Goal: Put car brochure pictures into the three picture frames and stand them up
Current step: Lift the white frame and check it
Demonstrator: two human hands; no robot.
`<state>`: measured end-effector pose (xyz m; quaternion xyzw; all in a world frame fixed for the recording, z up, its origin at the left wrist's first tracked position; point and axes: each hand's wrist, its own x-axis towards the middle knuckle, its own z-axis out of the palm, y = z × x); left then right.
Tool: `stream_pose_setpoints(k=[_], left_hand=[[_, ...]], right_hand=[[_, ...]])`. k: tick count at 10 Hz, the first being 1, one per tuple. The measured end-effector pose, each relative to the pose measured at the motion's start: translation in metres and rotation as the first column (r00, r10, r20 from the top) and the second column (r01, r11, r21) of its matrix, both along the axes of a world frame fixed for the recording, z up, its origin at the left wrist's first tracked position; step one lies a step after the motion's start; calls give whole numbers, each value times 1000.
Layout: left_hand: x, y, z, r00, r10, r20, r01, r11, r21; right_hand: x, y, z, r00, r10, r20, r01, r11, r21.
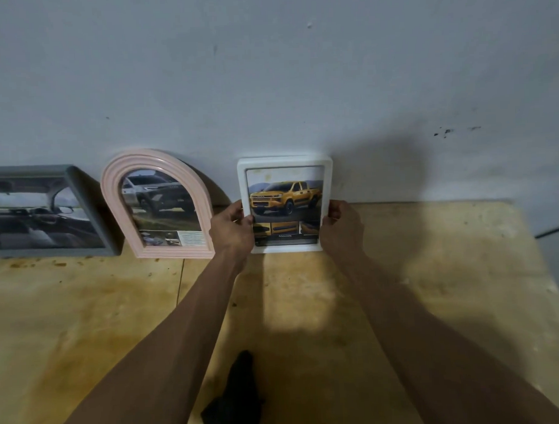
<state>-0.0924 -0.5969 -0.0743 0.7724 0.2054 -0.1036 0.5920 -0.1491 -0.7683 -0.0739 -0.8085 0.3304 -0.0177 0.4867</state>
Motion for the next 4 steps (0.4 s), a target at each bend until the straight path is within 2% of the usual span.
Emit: stream_pose_setpoints(k=[3,4], left_hand=[[0,-5,2,1000,-16,8,16,1000,23],[-6,-6,5,998,-57,-31,59,995,74]], right_hand=[[1,-5,-3,1000,-2,25,1,999,44],[-4,-7,-5,999,-15,31,13,998,68]])
